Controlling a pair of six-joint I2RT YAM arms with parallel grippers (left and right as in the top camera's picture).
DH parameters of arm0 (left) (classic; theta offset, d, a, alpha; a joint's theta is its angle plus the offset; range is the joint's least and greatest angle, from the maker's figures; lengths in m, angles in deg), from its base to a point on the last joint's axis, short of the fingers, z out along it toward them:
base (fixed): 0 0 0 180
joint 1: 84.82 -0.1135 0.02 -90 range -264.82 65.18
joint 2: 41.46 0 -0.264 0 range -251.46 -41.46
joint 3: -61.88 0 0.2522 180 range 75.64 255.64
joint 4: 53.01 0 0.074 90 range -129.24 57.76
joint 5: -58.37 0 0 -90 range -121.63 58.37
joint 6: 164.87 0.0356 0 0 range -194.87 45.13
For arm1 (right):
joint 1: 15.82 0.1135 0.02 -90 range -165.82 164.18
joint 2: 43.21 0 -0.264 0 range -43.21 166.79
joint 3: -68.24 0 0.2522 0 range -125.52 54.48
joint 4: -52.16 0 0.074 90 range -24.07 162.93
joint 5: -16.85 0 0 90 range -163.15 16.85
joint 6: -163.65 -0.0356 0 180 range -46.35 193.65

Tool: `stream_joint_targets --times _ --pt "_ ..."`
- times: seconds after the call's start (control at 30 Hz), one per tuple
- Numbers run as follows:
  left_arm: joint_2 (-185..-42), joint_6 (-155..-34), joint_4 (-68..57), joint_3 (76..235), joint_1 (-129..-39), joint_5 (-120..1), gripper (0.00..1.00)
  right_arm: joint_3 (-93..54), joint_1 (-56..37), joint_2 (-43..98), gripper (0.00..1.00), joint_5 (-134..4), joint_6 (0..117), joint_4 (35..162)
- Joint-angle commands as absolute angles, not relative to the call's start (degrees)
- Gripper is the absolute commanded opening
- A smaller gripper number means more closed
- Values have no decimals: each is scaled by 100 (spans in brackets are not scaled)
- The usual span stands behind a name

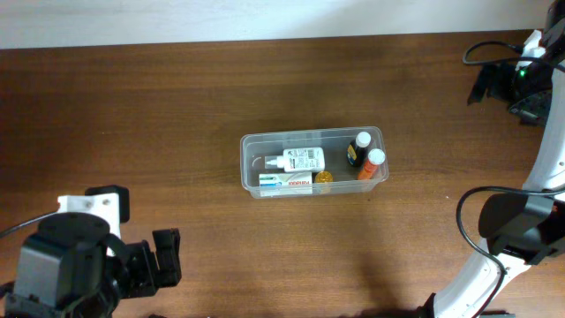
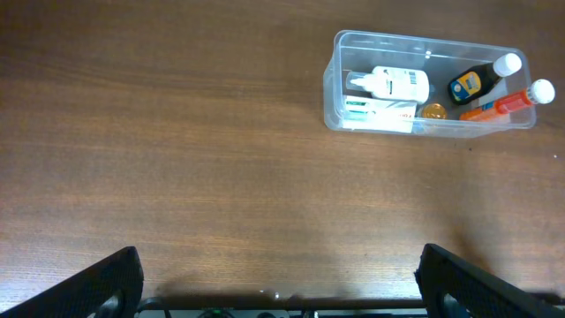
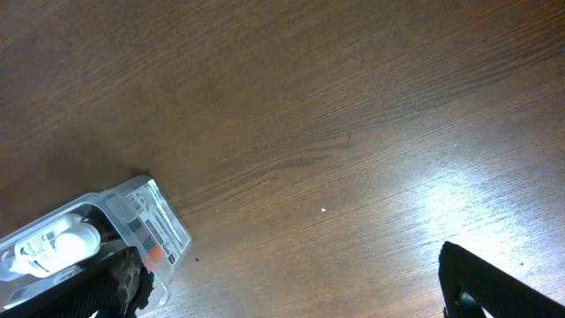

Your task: Pack container

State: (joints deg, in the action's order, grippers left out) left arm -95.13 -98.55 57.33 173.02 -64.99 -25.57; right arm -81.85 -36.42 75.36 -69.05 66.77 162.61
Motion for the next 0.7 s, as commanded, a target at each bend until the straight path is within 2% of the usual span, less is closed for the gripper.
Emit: stream_joint_targets --times 0.0,0.2,0.3,0.67 --pt "-9393 -9962 5744 17269 -6512 -2649 99 -8163 -3685 7429 98 -6916 6697 16259" --pt "-9388 -9932 5589 17101 -6512 -2515 99 -8163 -3685 7429 98 -6916 6695 16259" --pt "-9388 -9344 5112 16603 -6512 -2426 99 -8163 -3685 7429 98 -6916 6695 16261" --pt "-8934 -7344 1572 13392 -6514 -2509 99 -8163 -3685 7429 98 -6916 6697 16259"
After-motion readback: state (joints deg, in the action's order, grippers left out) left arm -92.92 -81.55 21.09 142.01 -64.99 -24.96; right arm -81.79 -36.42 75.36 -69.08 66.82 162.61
